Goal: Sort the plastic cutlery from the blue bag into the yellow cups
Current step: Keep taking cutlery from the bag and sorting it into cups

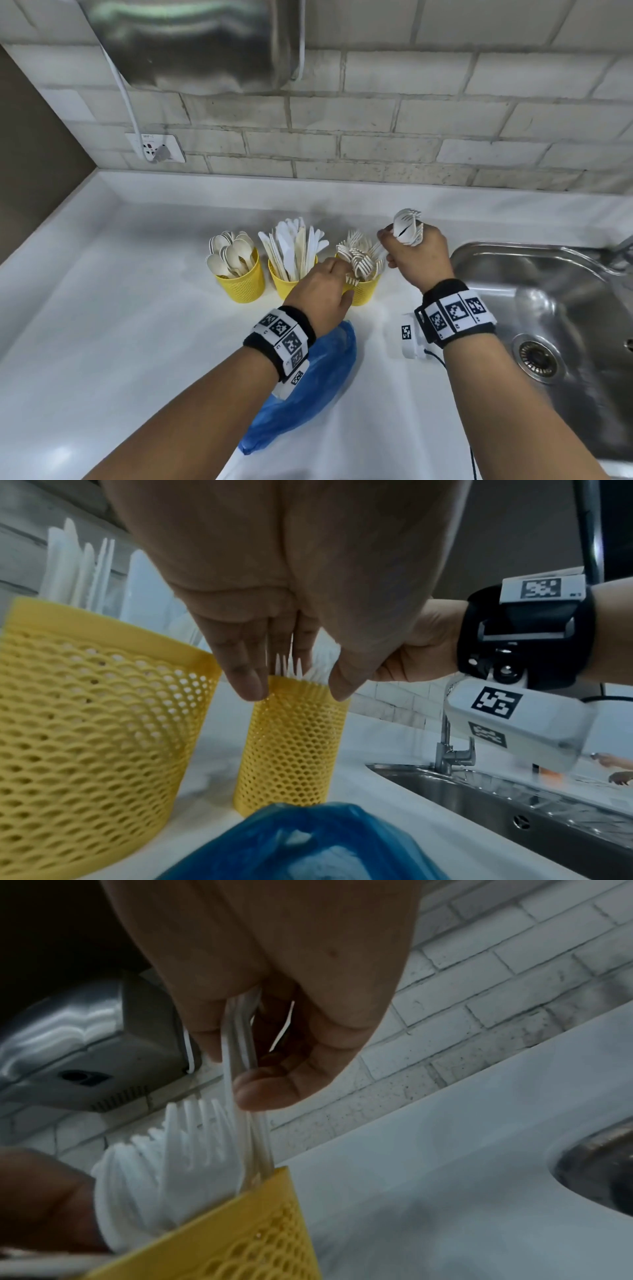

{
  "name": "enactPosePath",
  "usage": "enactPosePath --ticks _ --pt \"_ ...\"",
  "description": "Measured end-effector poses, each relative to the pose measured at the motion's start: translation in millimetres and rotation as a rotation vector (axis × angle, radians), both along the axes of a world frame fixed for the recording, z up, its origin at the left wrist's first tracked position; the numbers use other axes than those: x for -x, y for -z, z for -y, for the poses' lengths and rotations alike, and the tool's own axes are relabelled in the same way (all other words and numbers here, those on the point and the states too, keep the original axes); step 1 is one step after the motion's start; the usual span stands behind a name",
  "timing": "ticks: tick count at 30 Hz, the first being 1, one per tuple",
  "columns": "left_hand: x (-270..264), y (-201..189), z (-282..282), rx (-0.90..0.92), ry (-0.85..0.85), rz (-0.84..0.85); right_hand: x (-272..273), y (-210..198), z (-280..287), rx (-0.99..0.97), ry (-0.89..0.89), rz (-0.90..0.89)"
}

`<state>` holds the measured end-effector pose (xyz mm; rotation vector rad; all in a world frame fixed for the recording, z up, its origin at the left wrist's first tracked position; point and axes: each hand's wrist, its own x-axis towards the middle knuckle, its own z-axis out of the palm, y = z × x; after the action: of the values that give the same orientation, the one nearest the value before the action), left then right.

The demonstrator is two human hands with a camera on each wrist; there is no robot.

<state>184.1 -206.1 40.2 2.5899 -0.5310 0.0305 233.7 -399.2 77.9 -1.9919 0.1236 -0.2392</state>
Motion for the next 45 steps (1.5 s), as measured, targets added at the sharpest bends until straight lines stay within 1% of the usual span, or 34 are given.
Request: enactPosePath --ticks 7,10,12,14,15,16,18,19,20,21,22,24,26,28,29,33,36,38,42,45 --pt "-9.8 -2.2 3.1 0.003 -0.061 0.022 -5.0 18.7 -5.6 0.228 -0.113 -0.079" --pt "-11.7 -2.6 2.4 0.011 -0.075 0.006 -2.7 24.9 -8.3 0.208 -0.108 -0.045" --pt "-12.1 -2.4 2.1 0.009 -0.080 -0.005 -0.7 24.6 -9.5 0.235 -0.126 0.044" --pt "-12.2 -1.8 1.7 0.012 -0.079 -0.011 1.4 23.1 -12.5 0.338 -0.198 0.154" --pt "-12.6 -1.6 1.0 0.014 -0.076 -0.015 2.7 23.2 -14.9 0.408 -0.241 0.171" --pt "-13.2 -1.5 -0.2 0.017 -0.071 -0.016 4.1 23.6 -18.0 0.491 -0.281 0.163" --pt "-14.5 -1.9 -3.6 0.025 -0.054 -0.022 8.3 27.9 -24.9 0.658 -0.347 0.093" --pt "-14.3 -3.3 -5.5 0.030 -0.041 -0.024 10.3 30.6 -26.8 0.710 -0.367 0.058" --pt "-13.1 -5.0 -7.8 0.034 -0.029 -0.014 11.9 31.9 -28.0 0.723 -0.377 0.039" --pt "-11.2 -7.3 -9.9 0.042 -0.022 0.007 12.8 31.9 -28.2 0.692 -0.380 0.036" --pt "-8.9 -9.7 -13.3 0.064 -0.024 0.033 13.7 30.3 -27.9 0.612 -0.379 0.033" --pt "-3.9 -15.3 -23.5 0.143 -0.070 0.081 17.2 27.6 -25.6 0.368 -0.353 0.022" --pt "0.6 -19.6 -38.5 0.192 -0.156 0.139 23.1 32.0 -21.5 0.129 -0.313 0.000" --pt "4.2 -20.6 -55.3 0.172 -0.229 0.179 31.0 40.4 -18.1 -0.049 -0.296 -0.052" --pt "6.0 -20.4 -62.6 0.151 -0.249 0.177 34.8 44.8 -17.4 -0.097 -0.301 -0.080" --pt "12.1 -13.3 -81.1 0.034 -0.260 0.152 43.9 56.0 -21.4 -0.114 -0.323 -0.134" --pt "11.5 -8.1 -85.1 0.000 -0.270 0.119 43.3 58.4 -26.3 -0.148 -0.281 -0.129" --pt "9.7 -5.3 -85.4 -0.019 -0.255 0.129 40.7 60.2 -28.3 -0.165 -0.250 -0.123" --pt "7.5 0.6 -85.7 -0.084 -0.211 0.178 36.8 64.3 -31.6 -0.133 -0.208 -0.099" --pt "6.0 3.4 -87.4 -0.082 -0.206 0.189 37.3 65.9 -33.6 -0.112 -0.170 -0.073"
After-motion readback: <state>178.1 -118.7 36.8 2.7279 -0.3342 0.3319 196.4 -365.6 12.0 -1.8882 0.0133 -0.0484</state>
